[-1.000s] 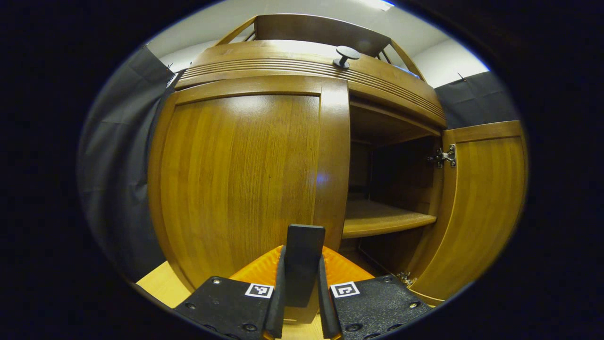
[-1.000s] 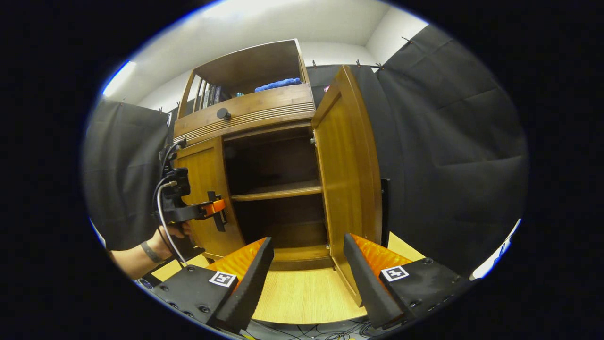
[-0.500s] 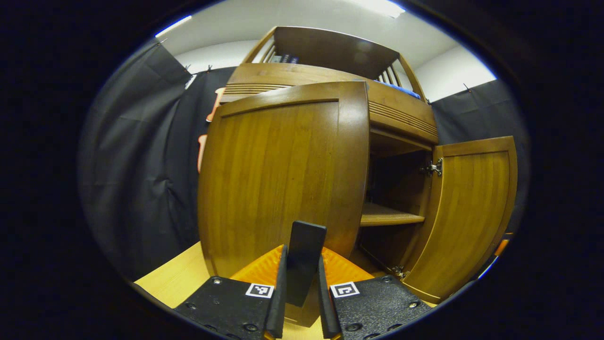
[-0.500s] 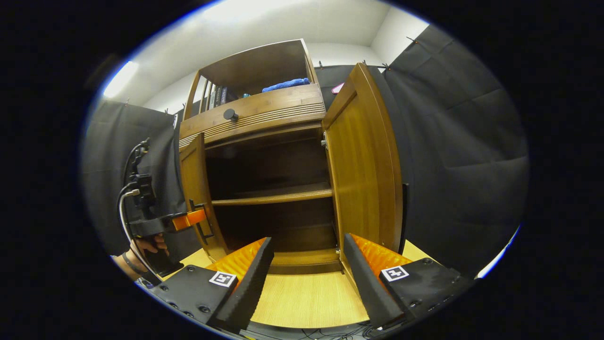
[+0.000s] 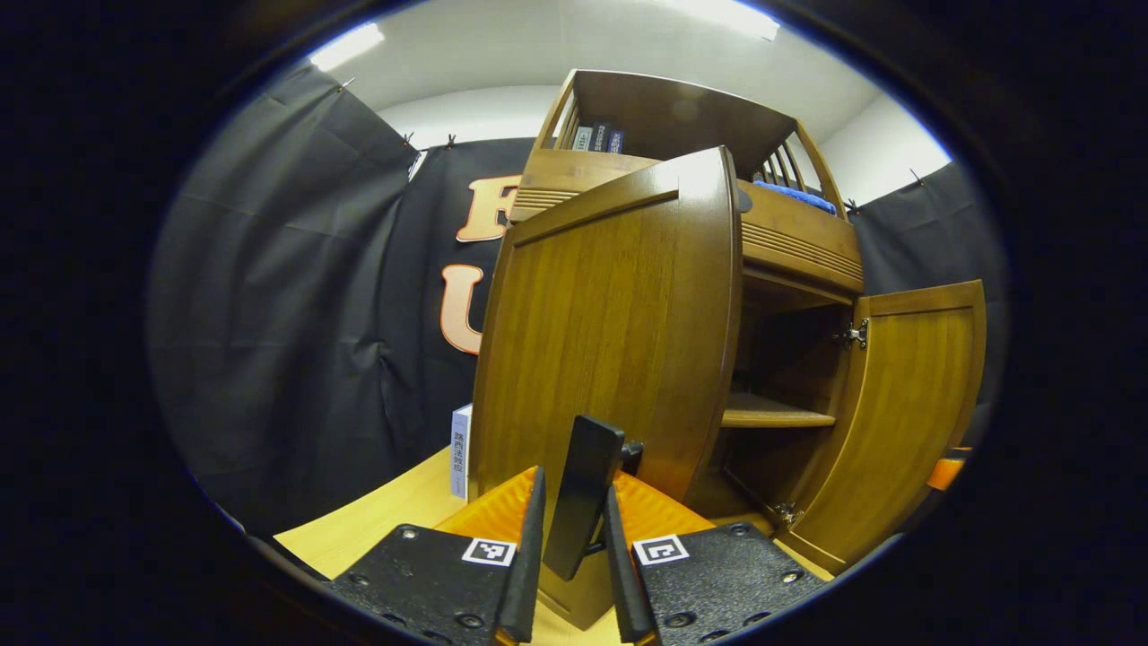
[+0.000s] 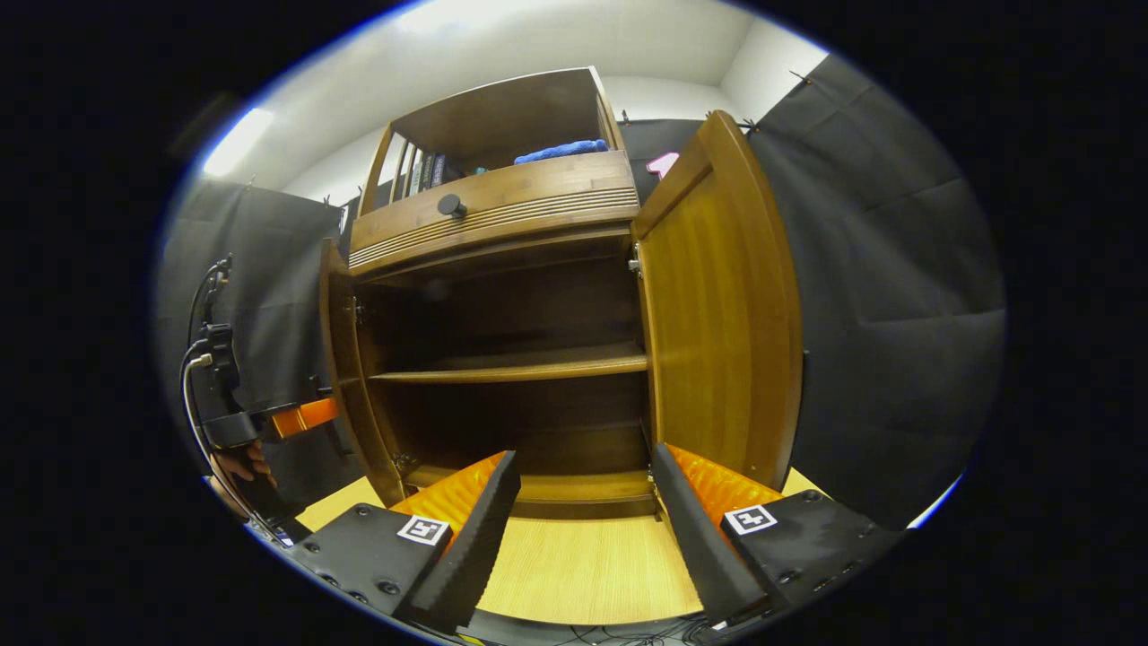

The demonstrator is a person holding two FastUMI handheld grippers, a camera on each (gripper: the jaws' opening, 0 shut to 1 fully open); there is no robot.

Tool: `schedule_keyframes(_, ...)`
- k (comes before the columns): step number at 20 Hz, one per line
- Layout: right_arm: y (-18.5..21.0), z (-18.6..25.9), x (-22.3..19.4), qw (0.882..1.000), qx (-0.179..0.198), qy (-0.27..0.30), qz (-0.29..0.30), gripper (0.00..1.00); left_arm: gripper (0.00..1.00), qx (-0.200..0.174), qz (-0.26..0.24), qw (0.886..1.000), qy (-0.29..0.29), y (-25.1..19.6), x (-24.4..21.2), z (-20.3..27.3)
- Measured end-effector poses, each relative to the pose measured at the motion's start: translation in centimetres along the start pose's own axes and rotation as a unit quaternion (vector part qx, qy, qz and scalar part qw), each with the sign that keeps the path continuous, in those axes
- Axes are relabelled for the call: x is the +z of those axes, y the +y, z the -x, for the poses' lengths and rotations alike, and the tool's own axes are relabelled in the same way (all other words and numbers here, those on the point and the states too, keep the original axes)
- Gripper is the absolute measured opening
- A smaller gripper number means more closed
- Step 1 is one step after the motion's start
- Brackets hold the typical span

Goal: Open the right door of the double-door shoe cabinet with the right hand, and open the left door with the left hand.

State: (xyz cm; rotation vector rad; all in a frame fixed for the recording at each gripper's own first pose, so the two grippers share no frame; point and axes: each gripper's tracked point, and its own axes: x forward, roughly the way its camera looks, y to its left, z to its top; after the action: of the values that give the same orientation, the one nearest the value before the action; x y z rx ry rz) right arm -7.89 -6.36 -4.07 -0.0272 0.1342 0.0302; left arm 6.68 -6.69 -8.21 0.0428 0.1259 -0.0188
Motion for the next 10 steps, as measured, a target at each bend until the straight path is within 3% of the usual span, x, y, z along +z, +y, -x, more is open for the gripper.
schedule_keyframes(2, 0.6, -0.3, -0.2, 1.0, 0.008, 0.003, 0.003, 0.96, 0.34, 0.025, -0.009, 1.0, -0.007, 1.2, 0.5, 0.4)
schedule_keyframes(3, 0.9, -0.4, -0.3, 1.0, 0.011, 0.004, 0.003, 0.86, 0.35, 0.039, -0.014, 0.999, -0.009, 1.8, 0.7, 0.6)
schedule_keyframes(4, 1.1, -0.5, -0.4, 1.0, 0.015, 0.006, 0.003, 0.86, 0.38, 0.047, -0.016, 0.999, -0.01, 2.2, 0.9, 1.0)
schedule_keyframes(5, 1.3, -0.7, -0.6, 1.0, 0.018, 0.008, 0.002, 0.96, 0.42, 0.051, -0.016, 0.998, -0.013, 2.8, 1.1, 1.5)
schedule_keyframes(9, 2.2, -1.3, -0.9, 0.999, 0.03, 0.015, 0.0, 1.0, 0.44, 0.067, -0.011, 0.998, -0.018, 6.0, 1.6, 2.5)
schedule_keyframes(10, 2.5, -1.4, -1.0, 0.999, 0.033, 0.015, 0.0, 0.96, 0.43, 0.074, -0.011, 0.997, -0.021, 6.7, 1.6, 2.8)
